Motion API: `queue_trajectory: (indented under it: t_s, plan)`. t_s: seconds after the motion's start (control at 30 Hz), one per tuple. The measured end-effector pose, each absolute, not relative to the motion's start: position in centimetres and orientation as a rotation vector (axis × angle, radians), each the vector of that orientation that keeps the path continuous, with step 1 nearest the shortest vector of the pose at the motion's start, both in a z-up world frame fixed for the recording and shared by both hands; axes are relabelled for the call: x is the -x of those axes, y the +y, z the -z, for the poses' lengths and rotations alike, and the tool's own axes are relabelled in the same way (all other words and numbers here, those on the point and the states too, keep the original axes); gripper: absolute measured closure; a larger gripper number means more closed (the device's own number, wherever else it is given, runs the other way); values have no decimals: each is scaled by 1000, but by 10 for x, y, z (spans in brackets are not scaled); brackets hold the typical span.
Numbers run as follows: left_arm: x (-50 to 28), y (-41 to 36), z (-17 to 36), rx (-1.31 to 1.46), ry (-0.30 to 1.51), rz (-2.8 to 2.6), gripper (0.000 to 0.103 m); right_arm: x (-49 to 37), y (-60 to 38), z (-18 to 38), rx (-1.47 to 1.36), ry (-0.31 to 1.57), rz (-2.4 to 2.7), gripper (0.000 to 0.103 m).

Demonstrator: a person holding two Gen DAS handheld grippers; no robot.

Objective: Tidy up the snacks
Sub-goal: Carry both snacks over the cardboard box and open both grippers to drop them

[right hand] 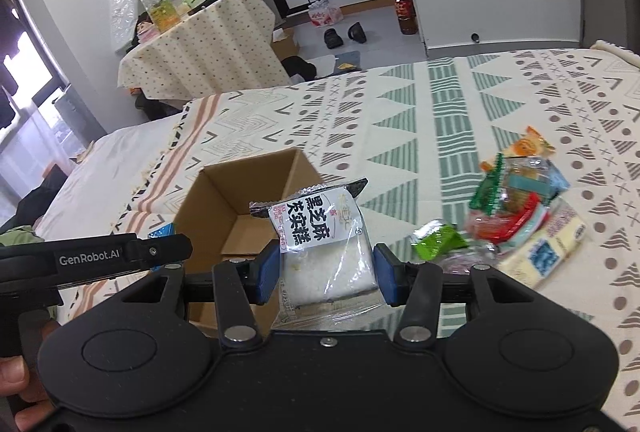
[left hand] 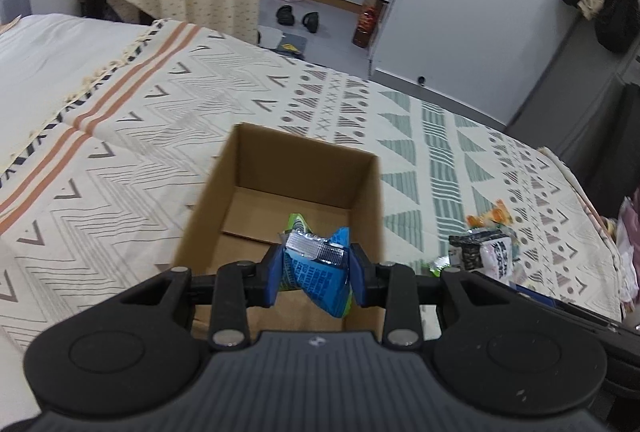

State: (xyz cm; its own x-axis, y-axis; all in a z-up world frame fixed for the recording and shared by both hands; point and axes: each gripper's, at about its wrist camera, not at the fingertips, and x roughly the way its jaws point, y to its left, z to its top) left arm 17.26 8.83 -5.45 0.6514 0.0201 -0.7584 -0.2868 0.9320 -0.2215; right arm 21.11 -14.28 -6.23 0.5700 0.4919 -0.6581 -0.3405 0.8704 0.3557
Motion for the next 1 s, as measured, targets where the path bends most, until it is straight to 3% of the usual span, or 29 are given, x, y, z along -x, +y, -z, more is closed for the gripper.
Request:
queue_trajectory:
  t_s: [0.43, 0.67, 0.83, 1.0]
  plan:
    - [-174, 129, 61, 384, 862, -242, 65, -217, -98, 61, -184, 841, -549, 55]
    - [-169, 140, 60, 408, 864, -258, 48, -218, -82, 63, -189, 857, -574, 54]
    - [-166, 146, 60, 421, 866, -275, 41, -218, -80, 65, -205, 870, -590, 44]
    - [-164, 146, 60, 420, 886, -296, 25, -214, -91, 61, -212, 857, -569, 36]
